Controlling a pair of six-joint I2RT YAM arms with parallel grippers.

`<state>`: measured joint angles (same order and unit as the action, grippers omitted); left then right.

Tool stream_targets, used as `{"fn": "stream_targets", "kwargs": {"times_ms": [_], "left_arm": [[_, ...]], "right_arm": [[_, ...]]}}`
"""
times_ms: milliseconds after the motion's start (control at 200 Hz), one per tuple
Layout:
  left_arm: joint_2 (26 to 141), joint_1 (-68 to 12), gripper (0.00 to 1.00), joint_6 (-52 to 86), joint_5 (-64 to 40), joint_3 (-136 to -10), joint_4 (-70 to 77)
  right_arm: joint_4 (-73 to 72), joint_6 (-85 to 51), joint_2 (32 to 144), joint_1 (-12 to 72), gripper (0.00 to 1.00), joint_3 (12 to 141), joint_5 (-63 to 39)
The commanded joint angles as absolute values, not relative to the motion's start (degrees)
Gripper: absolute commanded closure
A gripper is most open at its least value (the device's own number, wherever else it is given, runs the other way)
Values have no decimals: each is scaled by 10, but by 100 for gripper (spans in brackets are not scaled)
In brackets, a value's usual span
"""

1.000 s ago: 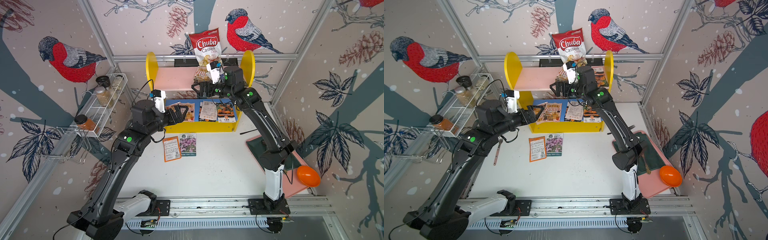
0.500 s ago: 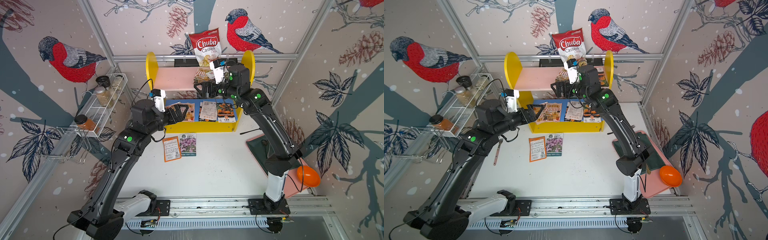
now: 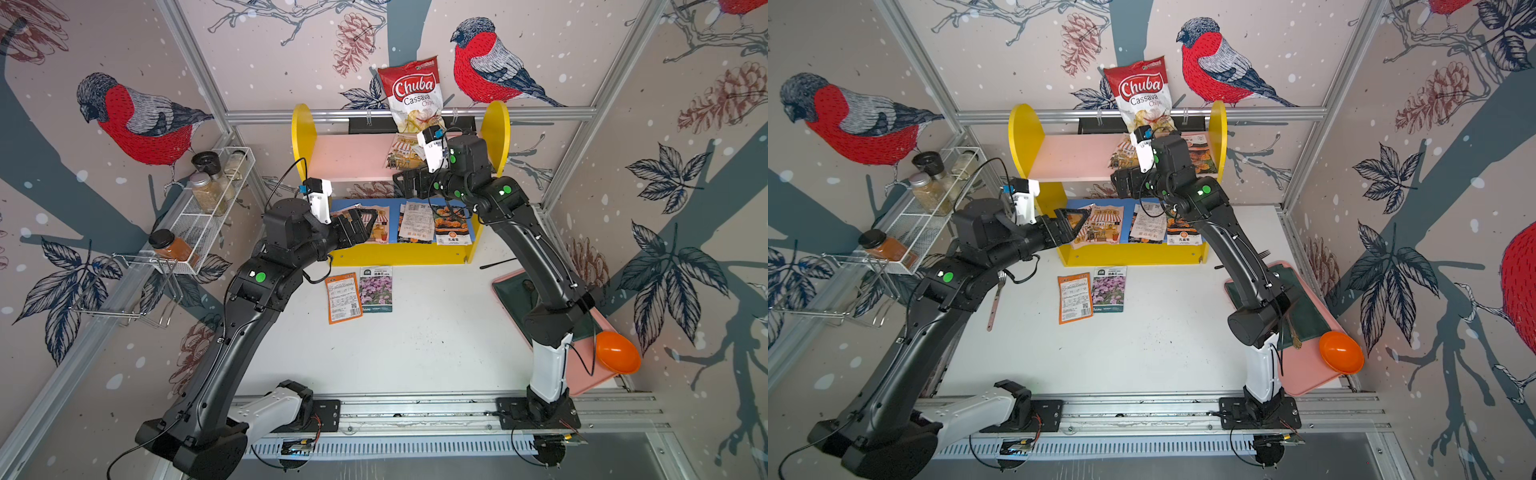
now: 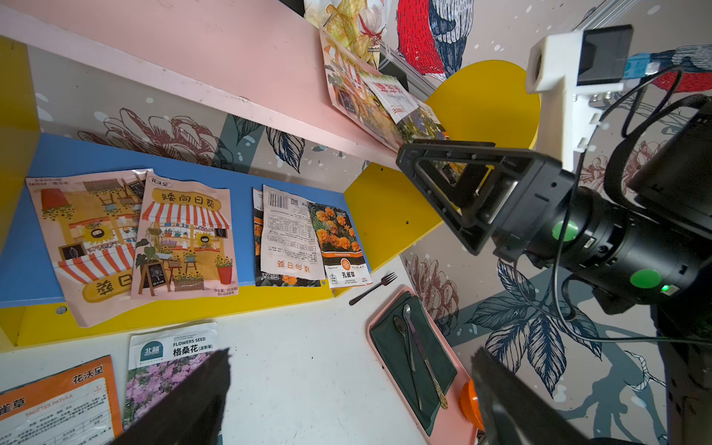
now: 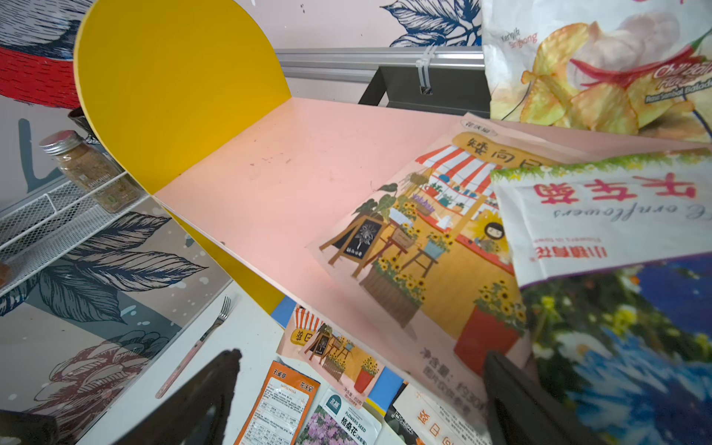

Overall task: Take the seed bag off the shelf
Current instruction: Pick up the seed packet from the shelf.

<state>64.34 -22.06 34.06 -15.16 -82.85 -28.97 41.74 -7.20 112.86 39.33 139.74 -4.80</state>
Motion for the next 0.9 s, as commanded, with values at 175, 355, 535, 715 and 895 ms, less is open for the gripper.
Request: {"fn": "stream_targets", "kwargs": {"times_ms": [175, 355, 535, 715, 895], "left_arm": [[643, -220, 3, 342, -162, -825, -266], [642, -220, 3, 345, -162, -821, -262], [639, -220, 3, 346, -163, -818, -260], [634, -220, 3, 345, -160, -815, -260], [628, -220, 3, 343, -158, -812, -257]], "right_arm": [[436, -56, 1125, 408, 0, 1401, -47], [443, -53, 1111, 425, 0, 1397, -42], [442, -53, 1100, 430, 0, 1397, -35], [412, -80, 1065, 430, 0, 1370, -24], [279, -222, 955, 400, 2, 1193, -71]]}}
